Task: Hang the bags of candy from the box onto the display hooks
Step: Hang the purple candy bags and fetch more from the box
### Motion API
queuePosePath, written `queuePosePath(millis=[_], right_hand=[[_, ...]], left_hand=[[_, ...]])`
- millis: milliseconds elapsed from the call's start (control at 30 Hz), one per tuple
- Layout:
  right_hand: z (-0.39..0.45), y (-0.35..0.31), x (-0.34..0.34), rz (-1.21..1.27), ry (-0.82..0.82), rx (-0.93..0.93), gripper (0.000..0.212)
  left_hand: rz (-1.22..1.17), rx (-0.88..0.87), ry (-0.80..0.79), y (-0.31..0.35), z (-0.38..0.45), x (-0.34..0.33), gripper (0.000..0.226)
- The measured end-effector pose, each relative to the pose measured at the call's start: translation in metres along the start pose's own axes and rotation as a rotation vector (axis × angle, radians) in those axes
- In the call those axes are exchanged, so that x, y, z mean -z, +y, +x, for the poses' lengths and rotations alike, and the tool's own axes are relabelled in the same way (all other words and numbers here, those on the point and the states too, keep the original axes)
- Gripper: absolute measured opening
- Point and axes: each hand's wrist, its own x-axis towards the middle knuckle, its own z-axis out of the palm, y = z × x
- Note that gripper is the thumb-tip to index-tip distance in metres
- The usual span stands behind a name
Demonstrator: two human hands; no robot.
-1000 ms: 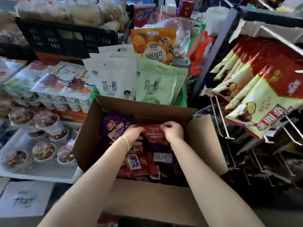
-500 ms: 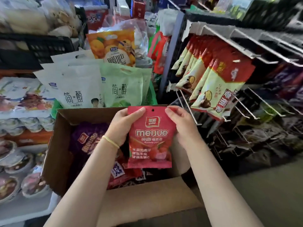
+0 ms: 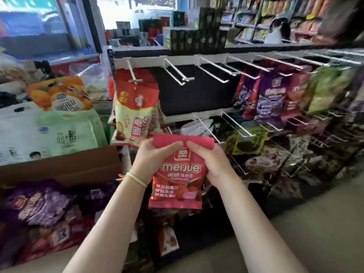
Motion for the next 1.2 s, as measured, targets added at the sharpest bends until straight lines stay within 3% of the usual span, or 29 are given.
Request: queuePosePath(millis=[200, 433, 667, 900, 1200], right_hand=[[-0.007, -0.063, 0.115, -0.064, 0.128, 0.111, 0.019], [0.028, -0.113, 0.202, -0.106, 0.253, 0.243, 0.012], [0.096, -0.144, 0.260, -0.095, 0.317, 0.258, 0.009], [0.147, -0.176, 0.303, 0.024, 0.367, 0.244, 0.023], [0.191, -0.201, 0.332, 0.041, 0.269, 0.229, 0.023]], left_hand=[[-0.033, -0.039, 0.005, 0.001, 0.020, -0.139, 0.022], [-0.076, -0.120, 0.023, 0.004, 0.073, -0.243, 0.010], [-0.090, -0.193, 0.043, -0.003, 0.156, -0.306, 0.011], [-0.124, -0.220, 0.008, 0.006, 0.212, -0.359, 0.010], [-0.170, -0.236, 0.120, 0.013, 0.243, -0.396, 0.009]])
